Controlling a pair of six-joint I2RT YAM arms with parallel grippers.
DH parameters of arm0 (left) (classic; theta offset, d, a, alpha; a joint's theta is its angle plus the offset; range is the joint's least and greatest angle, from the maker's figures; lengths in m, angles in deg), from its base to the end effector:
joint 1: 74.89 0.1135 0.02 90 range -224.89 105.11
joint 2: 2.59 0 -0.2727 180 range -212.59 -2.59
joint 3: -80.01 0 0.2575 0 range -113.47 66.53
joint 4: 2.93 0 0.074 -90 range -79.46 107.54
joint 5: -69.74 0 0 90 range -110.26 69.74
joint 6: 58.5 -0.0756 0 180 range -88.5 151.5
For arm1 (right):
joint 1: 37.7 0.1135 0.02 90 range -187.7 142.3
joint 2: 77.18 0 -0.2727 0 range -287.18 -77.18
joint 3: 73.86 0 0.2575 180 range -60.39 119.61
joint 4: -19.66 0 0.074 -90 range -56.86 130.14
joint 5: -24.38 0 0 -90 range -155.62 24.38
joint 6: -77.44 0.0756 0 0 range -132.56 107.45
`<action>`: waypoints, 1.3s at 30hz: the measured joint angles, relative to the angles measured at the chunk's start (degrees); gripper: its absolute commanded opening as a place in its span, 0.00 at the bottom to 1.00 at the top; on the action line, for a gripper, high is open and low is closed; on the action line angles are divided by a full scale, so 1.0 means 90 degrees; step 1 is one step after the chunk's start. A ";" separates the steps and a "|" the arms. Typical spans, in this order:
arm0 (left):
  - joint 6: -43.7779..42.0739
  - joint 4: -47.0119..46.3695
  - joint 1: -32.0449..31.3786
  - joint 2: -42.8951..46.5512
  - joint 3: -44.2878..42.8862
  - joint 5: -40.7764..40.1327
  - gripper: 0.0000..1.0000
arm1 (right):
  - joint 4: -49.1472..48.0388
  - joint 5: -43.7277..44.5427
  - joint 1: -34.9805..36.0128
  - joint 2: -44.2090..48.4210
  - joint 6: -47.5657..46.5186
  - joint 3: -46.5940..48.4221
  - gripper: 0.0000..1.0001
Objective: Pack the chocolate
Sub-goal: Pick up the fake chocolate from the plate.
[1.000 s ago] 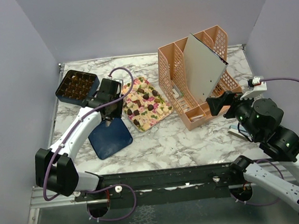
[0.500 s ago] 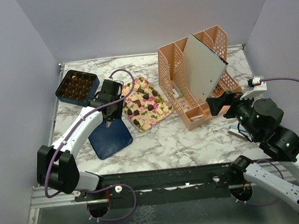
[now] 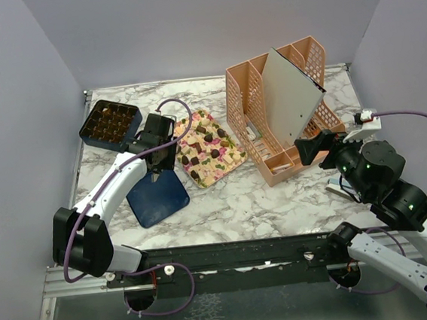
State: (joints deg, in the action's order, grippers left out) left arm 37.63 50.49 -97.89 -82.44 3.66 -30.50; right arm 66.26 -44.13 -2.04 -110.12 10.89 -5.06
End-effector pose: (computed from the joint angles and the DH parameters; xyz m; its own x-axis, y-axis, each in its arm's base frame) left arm 0.2906 -0.1087 0.2419 -0.7984 0.2247 -0.5586 0.2111 0.9733 0.0898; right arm 0.1312 0.0601 0.3857 -0.2384 0.2847 -0.9285 -0.1691 0.9293 0.3283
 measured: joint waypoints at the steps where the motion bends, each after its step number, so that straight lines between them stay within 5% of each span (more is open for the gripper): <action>1: 0.0000 0.0000 0.0000 0.0000 0.0000 0.0019 0.47 | 0.0000 0.0000 0.0000 0.0000 0.0000 0.0000 0.97; 39: 0.0034 0.0007 0.0000 -0.0158 0.0087 0.0352 0.38 | 0.0000 0.0002 0.0000 0.0041 0.0000 0.0000 0.97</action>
State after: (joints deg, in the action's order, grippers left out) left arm 37.94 50.55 -97.89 -83.86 4.44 -27.33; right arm 66.26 -44.10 -2.04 -109.75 10.89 -5.06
